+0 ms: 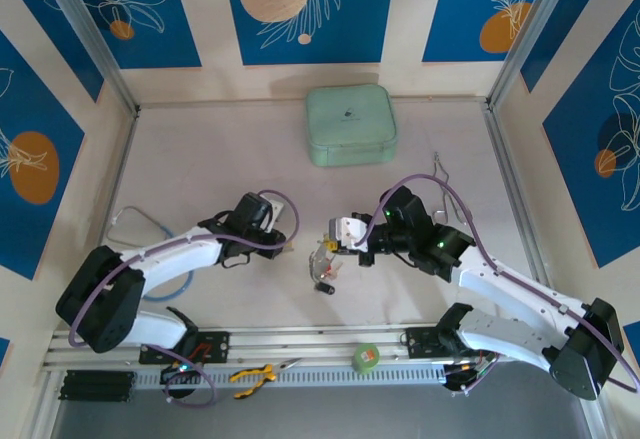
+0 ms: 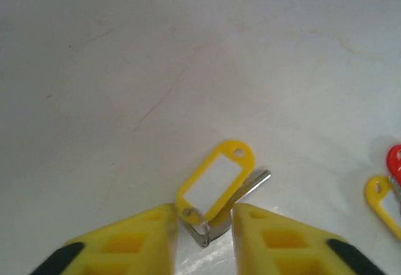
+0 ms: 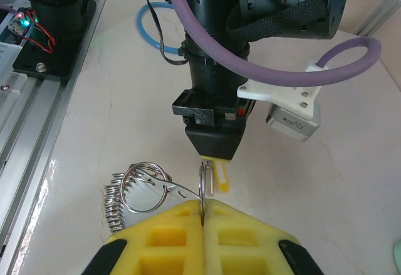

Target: Put the keys on the keyring

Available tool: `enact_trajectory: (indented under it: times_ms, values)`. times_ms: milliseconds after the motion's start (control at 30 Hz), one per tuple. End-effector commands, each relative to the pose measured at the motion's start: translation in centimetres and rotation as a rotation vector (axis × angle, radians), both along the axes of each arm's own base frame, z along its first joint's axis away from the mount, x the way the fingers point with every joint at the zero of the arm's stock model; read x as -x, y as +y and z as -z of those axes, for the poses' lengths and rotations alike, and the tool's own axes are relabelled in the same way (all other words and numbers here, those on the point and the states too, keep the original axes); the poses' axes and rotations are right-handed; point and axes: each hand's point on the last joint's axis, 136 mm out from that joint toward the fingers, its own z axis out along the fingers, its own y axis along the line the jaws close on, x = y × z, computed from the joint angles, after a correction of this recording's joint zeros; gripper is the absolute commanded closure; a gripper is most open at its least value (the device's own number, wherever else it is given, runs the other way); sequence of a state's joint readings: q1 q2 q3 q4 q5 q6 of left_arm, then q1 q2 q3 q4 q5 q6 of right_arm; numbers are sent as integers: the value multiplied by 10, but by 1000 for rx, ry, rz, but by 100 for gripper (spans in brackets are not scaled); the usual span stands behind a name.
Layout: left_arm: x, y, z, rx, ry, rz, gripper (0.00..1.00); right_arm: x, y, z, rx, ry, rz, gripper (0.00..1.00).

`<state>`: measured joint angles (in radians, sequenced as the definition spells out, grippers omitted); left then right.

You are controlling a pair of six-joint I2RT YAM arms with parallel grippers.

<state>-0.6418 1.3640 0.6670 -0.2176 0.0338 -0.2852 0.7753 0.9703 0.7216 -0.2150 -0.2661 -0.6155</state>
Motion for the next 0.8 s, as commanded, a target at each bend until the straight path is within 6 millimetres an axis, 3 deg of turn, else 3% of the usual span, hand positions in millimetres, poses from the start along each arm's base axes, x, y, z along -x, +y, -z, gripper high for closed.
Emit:
enact_trajectory:
  times_ms: [0, 100, 233, 333, 433, 567, 767]
  values:
    - [-2, -3, -11, 35, -6, -32, 57, 2, -4, -2, -8, -5, 4, 100]
    - [-8, -2, -32, 36, -89, 3, 43, 3, -5, -1, -2, -6, 8, 100]
    - [-3, -23, -86, 119, -285, 229, 42, 4, -4, 0, -4, -1, -2, 100]
    - [18, -39, -128, 205, -494, 463, 44, 5, -3, 0, -3, 1, -10, 100]
    - [48, -50, -155, 274, -691, 707, 47, 5, -1, 2, 1, 3, -15, 100]
    - [64, -59, -171, 311, -803, 841, 51, 6, 3, 4, 17, 4, -27, 100]
    - [77, -78, -171, 334, -841, 981, 54, 6, 9, 5, 29, 11, -37, 100]
